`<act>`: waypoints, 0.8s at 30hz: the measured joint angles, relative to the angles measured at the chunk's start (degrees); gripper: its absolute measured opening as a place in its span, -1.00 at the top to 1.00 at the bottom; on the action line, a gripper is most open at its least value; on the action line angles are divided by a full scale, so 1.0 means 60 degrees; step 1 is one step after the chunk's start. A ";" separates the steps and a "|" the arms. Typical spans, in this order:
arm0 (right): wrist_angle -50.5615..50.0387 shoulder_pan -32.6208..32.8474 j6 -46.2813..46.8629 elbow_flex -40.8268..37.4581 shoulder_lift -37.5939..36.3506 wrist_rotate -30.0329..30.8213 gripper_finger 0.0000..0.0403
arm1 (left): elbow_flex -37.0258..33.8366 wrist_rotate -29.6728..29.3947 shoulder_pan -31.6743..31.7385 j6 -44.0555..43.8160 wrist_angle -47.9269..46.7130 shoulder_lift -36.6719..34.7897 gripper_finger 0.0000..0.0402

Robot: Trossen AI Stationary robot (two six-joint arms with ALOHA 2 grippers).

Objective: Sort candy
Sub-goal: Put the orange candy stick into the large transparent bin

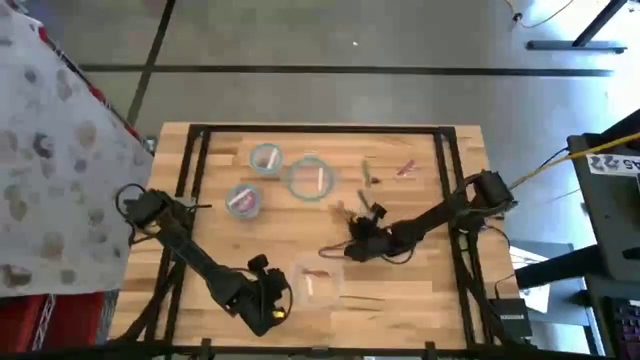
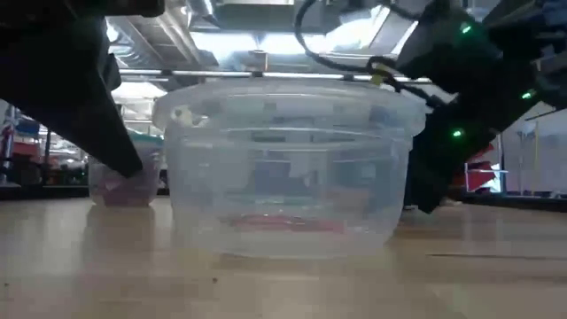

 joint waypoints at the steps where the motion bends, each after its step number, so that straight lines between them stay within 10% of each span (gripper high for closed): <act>1: -0.0336 0.0161 0.0028 0.0113 0.0000 0.0028 0.93 | 0.0000 -0.0004 -0.0020 -0.0005 0.0015 0.0000 1.00; 10: -0.3960 0.0986 0.0699 0.1581 -0.0704 0.0524 0.94 | 0.0000 -0.0002 -0.0033 -0.0054 -0.0010 0.0000 1.00; 24: -0.4209 0.1908 -0.0315 0.2447 -0.1245 0.1502 0.99 | 0.0000 -0.0002 -0.0123 -0.0029 -0.0064 0.0000 1.00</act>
